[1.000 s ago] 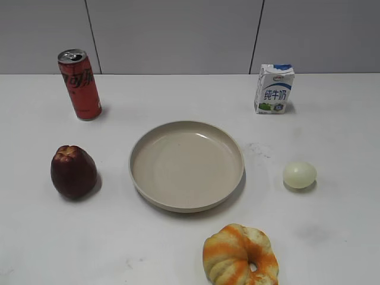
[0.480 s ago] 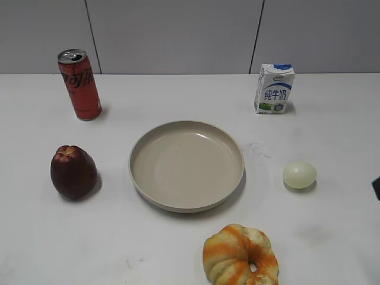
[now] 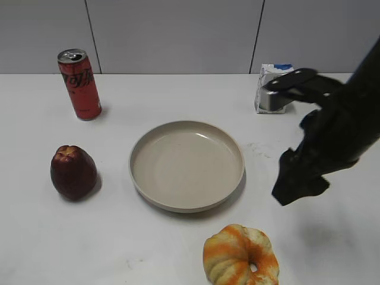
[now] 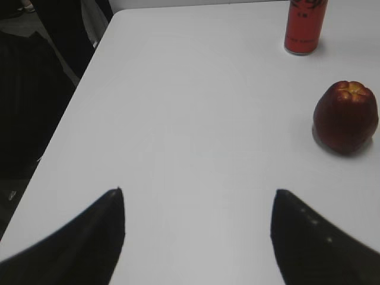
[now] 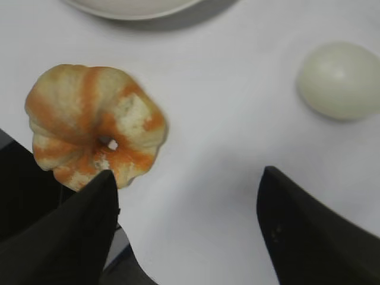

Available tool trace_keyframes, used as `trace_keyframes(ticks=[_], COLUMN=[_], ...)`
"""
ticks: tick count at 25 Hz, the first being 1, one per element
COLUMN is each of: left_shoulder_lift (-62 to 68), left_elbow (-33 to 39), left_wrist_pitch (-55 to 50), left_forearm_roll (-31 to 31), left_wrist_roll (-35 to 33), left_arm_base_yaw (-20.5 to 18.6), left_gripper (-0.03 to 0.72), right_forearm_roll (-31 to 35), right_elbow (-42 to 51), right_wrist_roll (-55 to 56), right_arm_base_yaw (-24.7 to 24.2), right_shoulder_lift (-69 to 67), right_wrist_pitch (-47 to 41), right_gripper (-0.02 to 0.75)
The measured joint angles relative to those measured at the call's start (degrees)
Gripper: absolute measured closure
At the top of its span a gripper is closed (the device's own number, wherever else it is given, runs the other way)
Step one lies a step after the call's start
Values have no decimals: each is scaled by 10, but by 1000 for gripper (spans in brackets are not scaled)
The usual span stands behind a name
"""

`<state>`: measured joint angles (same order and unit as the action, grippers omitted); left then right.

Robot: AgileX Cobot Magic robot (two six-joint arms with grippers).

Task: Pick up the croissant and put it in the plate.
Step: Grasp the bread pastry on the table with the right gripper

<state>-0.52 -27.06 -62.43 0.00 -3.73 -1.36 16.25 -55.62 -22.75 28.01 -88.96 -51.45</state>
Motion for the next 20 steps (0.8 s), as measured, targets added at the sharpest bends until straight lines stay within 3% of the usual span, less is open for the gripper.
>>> trace_keyframes(ticks=[9,16,18,20], left_shoulder_lift=[0,0,0,0], left_elbow=[0,0,0,0], left_wrist_pitch=[0,0,0,0], left_forearm_roll=[0,0,0,0], left_wrist_roll=[0,0,0,0], left_arm_base_yaw=[0,0,0,0], left_gripper=[104,104,104,104], right_forearm_roll=[-10,-4,-5,-12], right_elbow=[-33,-38,-40,-40], right_wrist_roll=[0,0,11,21], right_arm_base_yaw=[153,180,180,180], right_shoulder_lift=[-130,-199,-207,-210], right_wrist_pitch=[31,60,64,65], right_gripper=[189,205,257,402])
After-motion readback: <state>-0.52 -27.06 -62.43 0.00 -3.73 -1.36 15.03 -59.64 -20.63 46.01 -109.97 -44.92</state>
